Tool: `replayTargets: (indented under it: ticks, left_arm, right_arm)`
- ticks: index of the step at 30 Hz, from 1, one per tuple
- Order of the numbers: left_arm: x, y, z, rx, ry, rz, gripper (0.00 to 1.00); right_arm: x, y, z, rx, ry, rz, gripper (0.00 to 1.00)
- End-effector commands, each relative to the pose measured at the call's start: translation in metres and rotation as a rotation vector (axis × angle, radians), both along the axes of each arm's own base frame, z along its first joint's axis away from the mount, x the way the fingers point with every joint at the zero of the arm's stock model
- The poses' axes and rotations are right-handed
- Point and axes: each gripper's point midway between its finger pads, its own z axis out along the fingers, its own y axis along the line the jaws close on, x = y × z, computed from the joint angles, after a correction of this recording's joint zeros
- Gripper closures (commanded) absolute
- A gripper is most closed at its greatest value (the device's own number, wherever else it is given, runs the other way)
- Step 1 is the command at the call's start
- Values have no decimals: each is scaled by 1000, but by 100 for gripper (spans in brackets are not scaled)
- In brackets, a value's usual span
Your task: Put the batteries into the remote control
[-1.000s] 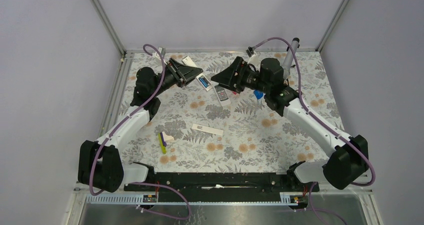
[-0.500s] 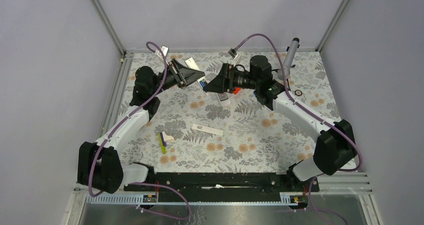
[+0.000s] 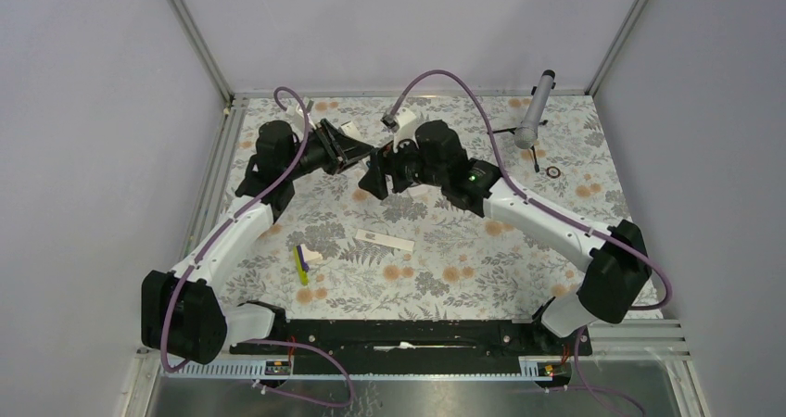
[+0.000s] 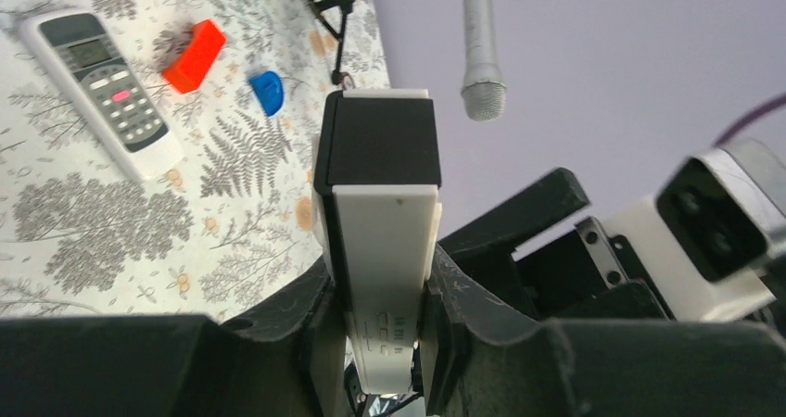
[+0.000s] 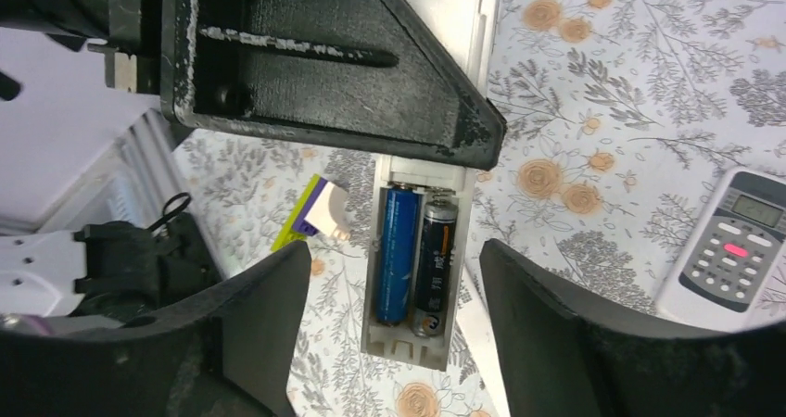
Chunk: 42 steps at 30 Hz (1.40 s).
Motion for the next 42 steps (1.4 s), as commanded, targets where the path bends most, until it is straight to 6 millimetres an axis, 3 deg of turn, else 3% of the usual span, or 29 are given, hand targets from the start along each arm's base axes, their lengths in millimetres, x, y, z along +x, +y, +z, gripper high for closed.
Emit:
replayTargets:
  ticks: [1,4,10,15,21,25,31,37,42]
  left_arm:
    - [3,9,26,26,-70,58,78]
    - [3,11,23,32,-59,67,76]
    - [2,14,24,40,-67,85,67]
    - [2,24,24,87,-87,137,44]
    - [6,51,21,158,-94,231,26]
    - [10,93,7,245,-77,351,23]
    - [5,157,-10,356,-39,508,21]
    - [0,171,-19,432,-32,516,21]
    - [0,196,-24,506,-9,620,18]
  right_arm:
    - [19,1,6,-91,-152,-71,30]
    - [18,7,2,-99,-166,-52,39]
    - [21,10,-6,-125,-175,-46,70]
    - [25,3,-14,-207,-203,-36,82]
    - [21,-10,-22,-289,-304,30,84]
    - [8,-21,-37,-331,-368,129,84]
    - [-6,-46,-81,-415,-301,283,86]
    - [-11,-75,-135,-572,-233,429,86]
    - [-9,-90,-180,-700,-173,484,83]
